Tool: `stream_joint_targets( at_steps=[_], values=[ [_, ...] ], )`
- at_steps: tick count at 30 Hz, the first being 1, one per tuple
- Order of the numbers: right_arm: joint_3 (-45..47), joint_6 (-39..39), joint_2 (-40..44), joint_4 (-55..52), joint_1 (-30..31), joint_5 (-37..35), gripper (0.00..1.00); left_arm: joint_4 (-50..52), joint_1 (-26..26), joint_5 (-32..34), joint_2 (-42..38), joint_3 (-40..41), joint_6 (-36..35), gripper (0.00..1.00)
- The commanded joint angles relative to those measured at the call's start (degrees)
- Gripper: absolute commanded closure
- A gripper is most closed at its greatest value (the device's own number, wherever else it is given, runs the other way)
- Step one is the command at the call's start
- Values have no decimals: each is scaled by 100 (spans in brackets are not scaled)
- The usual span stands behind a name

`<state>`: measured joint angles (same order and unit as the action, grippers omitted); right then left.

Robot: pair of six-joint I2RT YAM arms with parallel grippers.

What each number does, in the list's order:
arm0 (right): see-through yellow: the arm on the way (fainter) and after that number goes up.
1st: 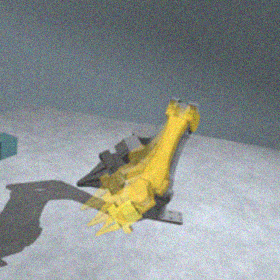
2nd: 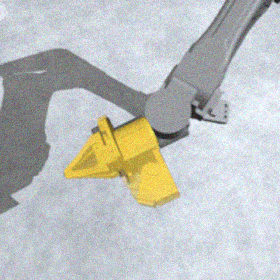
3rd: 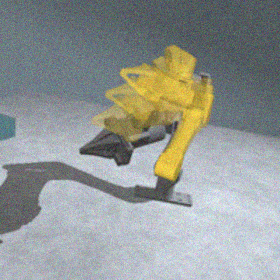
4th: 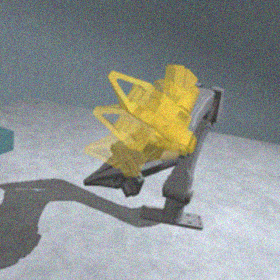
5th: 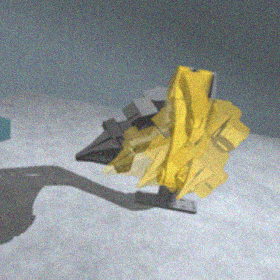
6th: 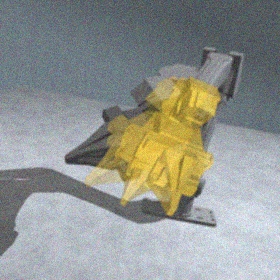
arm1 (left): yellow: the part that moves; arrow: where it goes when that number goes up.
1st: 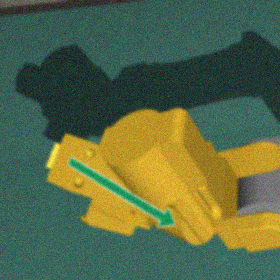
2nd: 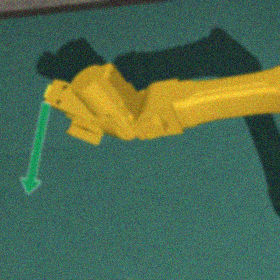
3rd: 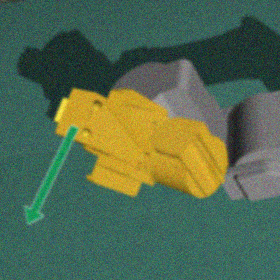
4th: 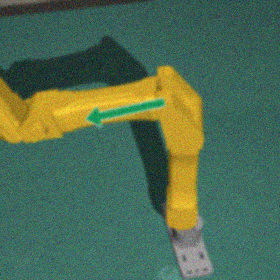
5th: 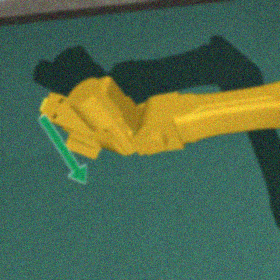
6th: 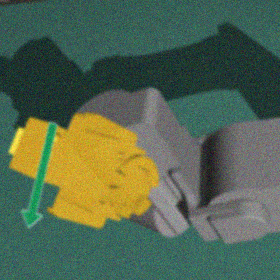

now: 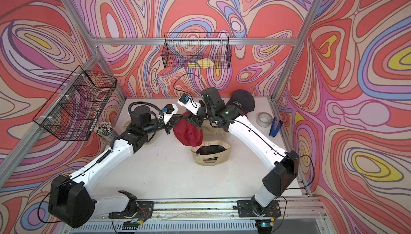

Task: Open the adjustable buckle of the baseball cap
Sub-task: Open the adjustable buckle on the baseball cap.

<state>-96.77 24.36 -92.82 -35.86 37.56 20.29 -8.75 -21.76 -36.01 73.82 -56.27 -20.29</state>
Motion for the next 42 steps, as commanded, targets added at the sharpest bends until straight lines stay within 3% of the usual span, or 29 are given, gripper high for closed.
stream_joint_targets(
  at_steps=[1, 5, 17, 28, 35, 38, 40, 42],
  values=[
    [-130, 0, -110, -139, 38, -144, 53, -47, 5, -136, 10, -218, 10, 100],
    [-136, 0, -130, -180, 42, -88, 58, -45, 3, -115, 9, -218, 8, 100],
    [-116, 13, -69, -222, 50, 70, 91, 1, 5, 6, 18, -244, 8, 100],
    [308, -130, 520, 172, 50, -69, 95, 537, 6, 815, 259, -541, 177, 100],
    [499, -195, 732, 311, 50, -127, 100, 656, 6, 895, 300, -591, 210, 100],
    [518, -246, 723, 346, 50, -110, 98, 645, 9, 858, 282, -587, 237, 100],
    [495, -332, 685, 344, 49, -91, 86, 603, 12, 714, 257, -570, 252, 100],
    [441, -529, 631, 346, 34, -373, 62, 482, 12, 502, 213, -526, 324, 100]
  ],
)
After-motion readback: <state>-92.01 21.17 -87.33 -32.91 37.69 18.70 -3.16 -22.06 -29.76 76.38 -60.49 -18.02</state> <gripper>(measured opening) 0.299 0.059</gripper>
